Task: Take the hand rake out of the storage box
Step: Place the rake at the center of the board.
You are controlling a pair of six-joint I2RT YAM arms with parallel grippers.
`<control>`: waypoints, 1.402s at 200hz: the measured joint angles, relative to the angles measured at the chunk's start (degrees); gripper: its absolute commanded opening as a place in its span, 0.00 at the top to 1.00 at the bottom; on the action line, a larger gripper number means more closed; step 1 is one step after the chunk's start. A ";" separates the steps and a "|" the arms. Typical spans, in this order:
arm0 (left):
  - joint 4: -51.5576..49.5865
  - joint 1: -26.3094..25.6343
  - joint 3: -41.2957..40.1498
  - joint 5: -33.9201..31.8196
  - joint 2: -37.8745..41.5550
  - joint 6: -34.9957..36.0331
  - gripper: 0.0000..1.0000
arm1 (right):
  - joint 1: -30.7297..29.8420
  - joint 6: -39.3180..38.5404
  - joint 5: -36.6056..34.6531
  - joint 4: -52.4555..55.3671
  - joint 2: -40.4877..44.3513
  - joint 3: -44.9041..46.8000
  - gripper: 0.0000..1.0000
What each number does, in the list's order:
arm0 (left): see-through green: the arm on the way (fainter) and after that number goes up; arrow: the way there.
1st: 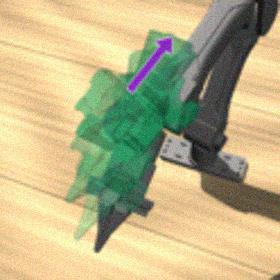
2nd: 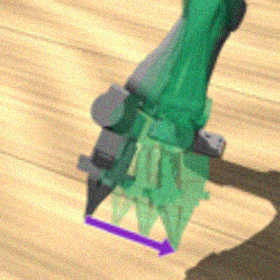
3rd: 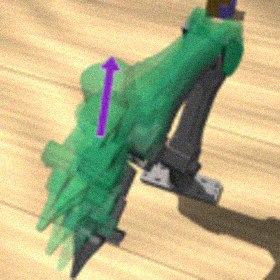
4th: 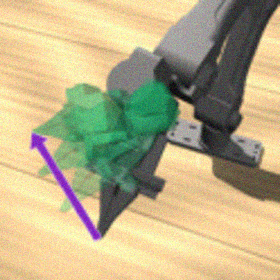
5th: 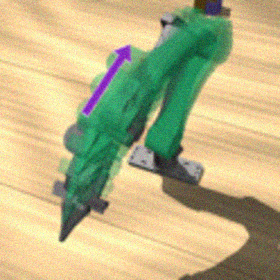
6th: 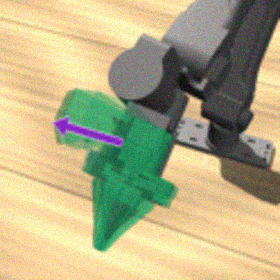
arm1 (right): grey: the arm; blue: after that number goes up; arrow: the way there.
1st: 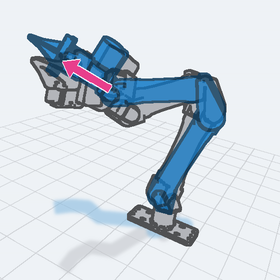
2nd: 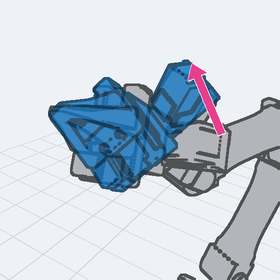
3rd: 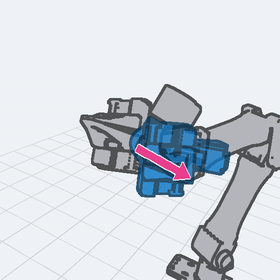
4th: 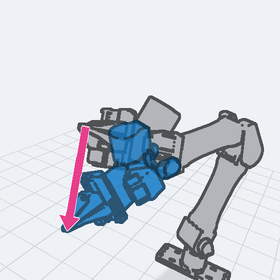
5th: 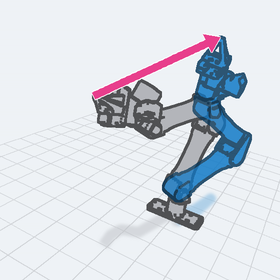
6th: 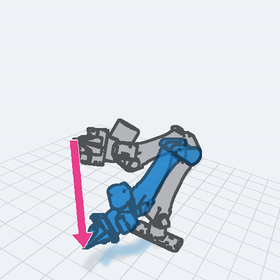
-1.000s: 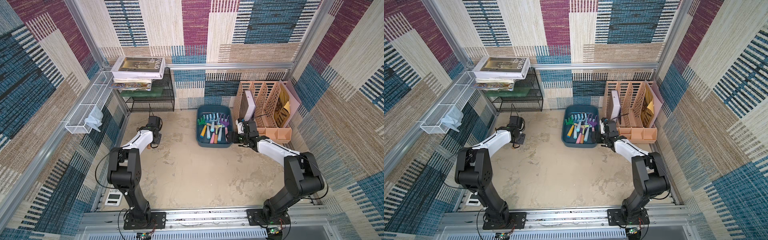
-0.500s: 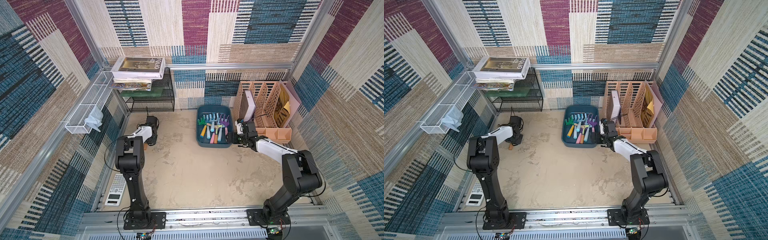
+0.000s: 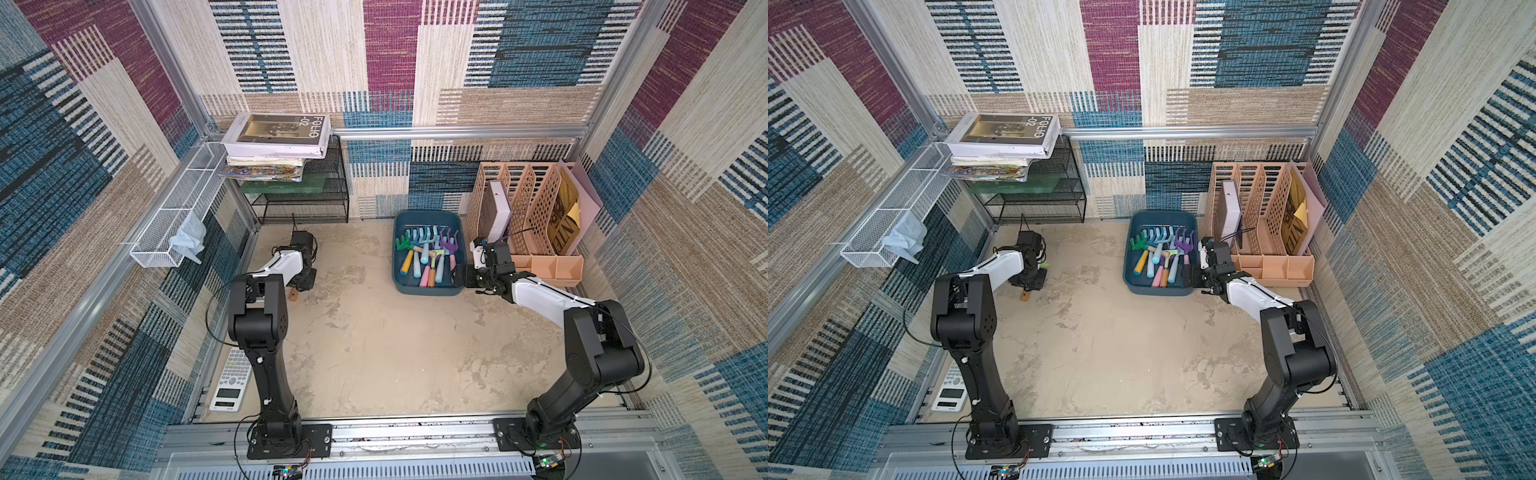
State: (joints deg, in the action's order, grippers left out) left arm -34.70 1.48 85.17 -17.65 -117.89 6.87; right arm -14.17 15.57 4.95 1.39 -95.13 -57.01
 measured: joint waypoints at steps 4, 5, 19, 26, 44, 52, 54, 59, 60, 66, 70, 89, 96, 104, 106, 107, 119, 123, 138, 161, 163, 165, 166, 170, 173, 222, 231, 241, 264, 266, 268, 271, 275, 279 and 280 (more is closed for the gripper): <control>-0.09 0.17 0.07 0.28 0.00 -0.24 0.55 | 0.00 0.00 0.00 0.00 0.00 0.00 0.04; -0.13 0.22 0.09 0.37 0.00 -0.31 0.55 | 0.00 0.00 0.00 0.00 0.00 0.00 0.04; -0.61 0.87 0.42 1.81 -0.02 -0.76 0.59 | 0.00 0.00 0.00 0.00 0.00 0.00 0.04; -1.20 1.31 0.76 2.64 -0.15 -0.98 0.62 | -0.02 0.00 0.00 0.00 -0.02 0.00 0.04; -2.12 2.43 2.16 3.69 -1.33 -1.84 0.70 | -0.02 0.00 0.02 0.00 -0.07 0.00 0.04; -2.62 2.89 2.75 4.17 -2.10 -2.23 0.72 | -0.04 0.00 0.02 0.00 -0.09 0.00 0.04; -2.78 2.95 2.91 4.17 -2.23 -2.23 0.73 | -0.04 0.00 0.02 0.00 -0.09 0.00 0.04; -3.08 3.13 3.34 4.09 -2.58 -2.47 0.73 | -0.07 0.00 0.00 0.00 -0.11 0.00 0.04; -3.10 3.15 3.41 4.11 -2.62 -2.49 0.73 | -0.07 0.00 0.00 0.00 -0.11 0.00 0.04; -3.30 3.26 3.82 4.11 -2.95 -3.08 0.73 | -0.09 0.00 0.02 0.00 -0.13 0.00 0.04; -3.52 3.32 4.13 4.13 -3.15 -3.17 0.73 | -0.13 0.00 0.02 0.00 -0.13 0.00 0.04; -4.72 3.76 5.64 4.50 -4.13 -3.82 0.78 | -0.13 0.00 0.02 0.00 -0.33 0.00 0.04; -5.07 4.00 6.32 4.63 -4.55 -3.96 0.78 | -0.13 0.00 0.00 0.00 -0.48 0.00 0.05; -5.16 4.31 6.93 4.74 -4.98 -4.22 0.78 | -0.13 0.00 0.02 0.02 -0.66 0.00 0.04; -5.16 4.35 7.02 4.74 -5.05 -4.31 0.78 | -0.15 0.00 0.00 0.02 -0.68 0.00 0.04; -5.16 4.37 7.06 4.74 -5.09 -4.35 0.78 | -0.15 0.00 0.00 0.02 -0.68 0.00 0.04; -5.16 4.57 7.28 4.79 -5.27 -4.81 0.79 | -0.22 0.00 0.02 0.00 -0.70 0.00 0.04; -5.18 4.59 7.30 4.79 -5.27 -4.81 0.78 | -0.24 0.00 0.02 0.00 -0.72 0.00 0.05; -5.22 4.59 7.41 4.74 -5.31 -4.81 0.78 | -0.31 0.00 0.02 0.00 -0.79 0.00 0.04; -5.60 4.66 7.67 4.76 -5.38 -4.74 0.69 | -0.31 0.00 0.02 0.00 -0.83 0.00 0.04; -5.60 4.66 7.67 4.74 -5.35 -4.74 0.68 | -0.31 0.00 0.02 0.00 -0.83 0.00 0.04; -5.62 4.66 7.67 4.74 -5.33 -4.72 0.67 | -0.31 0.00 0.02 0.00 -0.83 0.00 0.04; -5.62 4.68 7.65 4.74 -5.33 -4.72 0.66 | -0.31 0.00 0.02 0.00 -0.83 0.00 0.04; -5.60 4.68 7.61 4.72 -5.27 -4.74 0.64 | -0.31 0.00 0.02 0.00 -0.83 0.00 0.04; -5.62 4.70 7.54 4.74 -5.22 -4.74 0.62 | -0.31 0.00 0.02 0.00 -0.83 0.00 0.04; -6.99 3.72 4.17 2.58 2.82 -6.78 0.29 | -0.33 0.02 -0.31 -0.09 1.01 0.22 0.04; -7.17 2.29 3.63 1.05 5.66 -8.15 0.27 | -0.39 0.04 -0.44 -0.50 1.88 0.76 0.04; -7.50 0.15 3.21 -0.74 8.48 -8.74 0.26 | -0.44 0.09 -0.44 -0.92 2.93 1.55 0.04; -8.13 -7.85 2.62 -3.37 15.39 -11.96 0.23 | -0.44 0.48 -0.68 -1.64 5.57 3.19 0.04; -8.13 -8.72 2.62 -3.30 15.91 -12.26 0.23 | -0.44 0.50 -0.79 -1.73 5.88 3.32 0.04; -8.11 -9.49 2.62 -3.28 16.41 -12.55 0.23 | -0.44 0.50 -0.92 -1.79 6.08 3.41 0.04; -7.98 -10.64 2.64 -3.21 17.11 -12.85 0.24 | -0.44 0.55 -0.96 -1.97 6.36 3.54 0.04; -7.63 -12.70 2.67 -2.89 18.12 -13.38 0.24 | -0.44 0.68 -1.27 -2.19 6.80 3.72 0.05; -7.19 -14.29 2.75 -2.23 18.80 -13.88 0.24 | -0.44 0.74 -1.46 -2.38 7.26 3.89 0.04; -7.10 -14.71 2.80 -1.99 18.95 -14.03 0.24 | -0.44 0.74 -1.51 -2.45 7.34 3.93 0.04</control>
State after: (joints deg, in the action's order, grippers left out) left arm -41.80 -13.23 87.96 -19.64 -98.94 -7.16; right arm -14.61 16.32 3.44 -1.06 -87.79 -53.08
